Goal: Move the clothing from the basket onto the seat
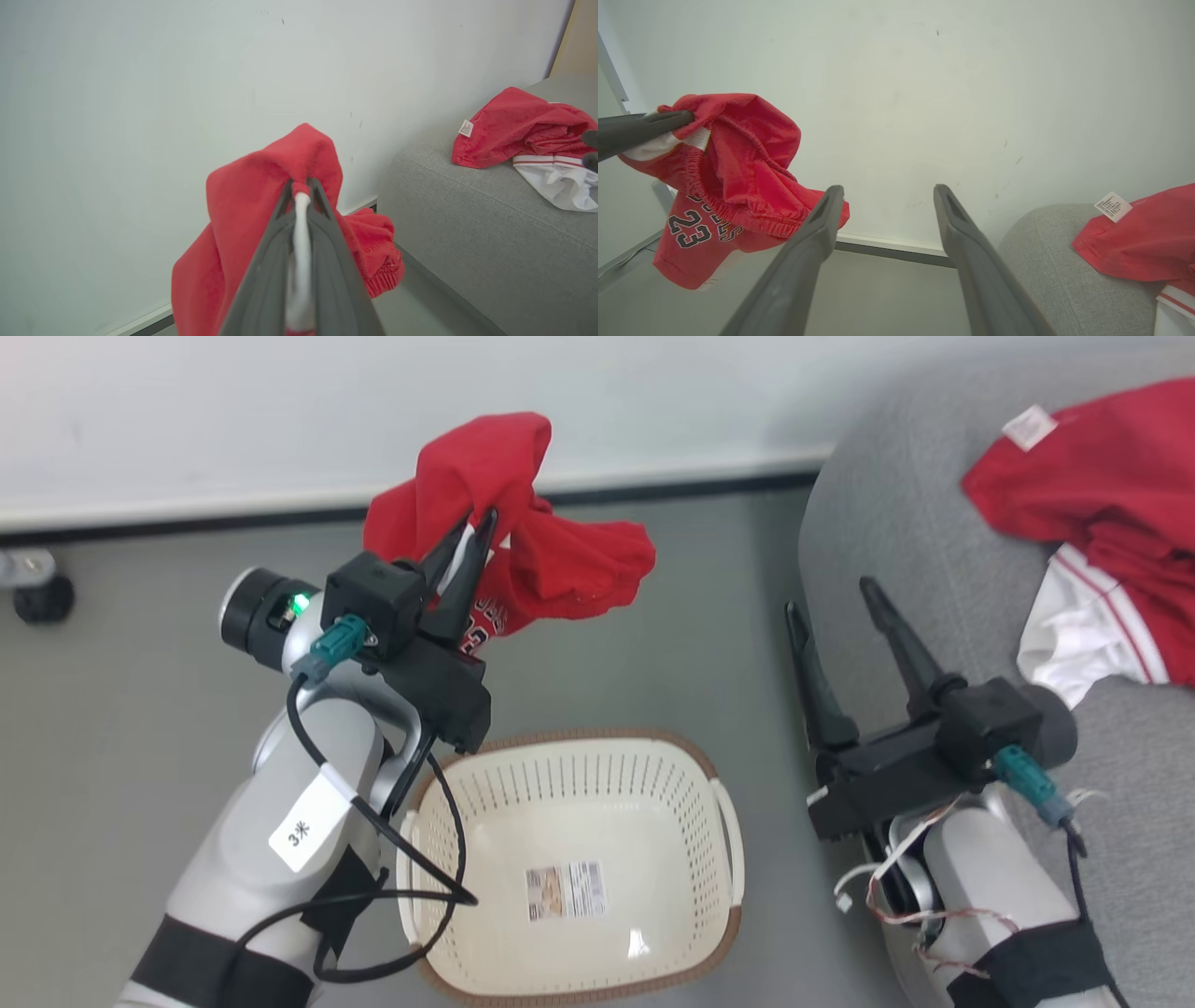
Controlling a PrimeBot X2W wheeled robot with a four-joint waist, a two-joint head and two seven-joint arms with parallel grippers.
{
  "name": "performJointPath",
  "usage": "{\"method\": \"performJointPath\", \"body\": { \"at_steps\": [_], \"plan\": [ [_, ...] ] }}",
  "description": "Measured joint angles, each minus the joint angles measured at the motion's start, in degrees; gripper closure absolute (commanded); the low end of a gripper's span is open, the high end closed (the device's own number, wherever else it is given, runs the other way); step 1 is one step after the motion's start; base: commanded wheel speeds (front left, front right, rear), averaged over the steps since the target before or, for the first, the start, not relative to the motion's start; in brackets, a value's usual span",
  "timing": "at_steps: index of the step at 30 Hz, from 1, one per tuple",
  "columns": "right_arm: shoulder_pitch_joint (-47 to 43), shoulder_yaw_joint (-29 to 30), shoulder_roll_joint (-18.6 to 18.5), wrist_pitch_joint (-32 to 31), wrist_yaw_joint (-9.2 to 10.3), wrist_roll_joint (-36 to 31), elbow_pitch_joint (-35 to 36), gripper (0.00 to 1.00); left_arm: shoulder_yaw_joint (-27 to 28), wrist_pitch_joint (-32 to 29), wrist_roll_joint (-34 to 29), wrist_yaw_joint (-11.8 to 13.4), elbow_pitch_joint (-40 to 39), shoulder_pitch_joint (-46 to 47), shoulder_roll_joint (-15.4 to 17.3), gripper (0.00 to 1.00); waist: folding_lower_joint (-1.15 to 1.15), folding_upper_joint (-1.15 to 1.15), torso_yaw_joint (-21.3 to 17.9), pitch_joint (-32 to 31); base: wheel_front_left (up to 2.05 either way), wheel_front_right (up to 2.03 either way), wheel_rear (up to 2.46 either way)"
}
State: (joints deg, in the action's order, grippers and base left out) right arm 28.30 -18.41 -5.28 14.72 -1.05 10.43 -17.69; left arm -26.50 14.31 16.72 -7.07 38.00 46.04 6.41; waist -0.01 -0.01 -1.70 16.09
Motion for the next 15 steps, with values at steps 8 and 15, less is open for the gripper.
{"method": "performJointPath", "body": {
  "at_steps": [8, 15],
  "plan": [
    [-2.9, -2.1, 0.2, 0.0, -2.03, 0.2, -2.9, 0.0, -0.8, 0.0, 1.3, 0.0, -0.3, -2.9, -0.3, 1.0, 0.0, 0.0, -0.1, -6.5, 0.0, 0.0, 0.0],
    [-4.1, -5.2, 0.2, 0.0, -3.82, 0.0, -6.6, 0.0, -2.3, -1.2, 2.0, -0.1, -0.2, -5.0, -1.4, 1.0, 0.0, 0.0, -0.2, -12.1, 0.0, 0.0, 0.0]
  ]
}}
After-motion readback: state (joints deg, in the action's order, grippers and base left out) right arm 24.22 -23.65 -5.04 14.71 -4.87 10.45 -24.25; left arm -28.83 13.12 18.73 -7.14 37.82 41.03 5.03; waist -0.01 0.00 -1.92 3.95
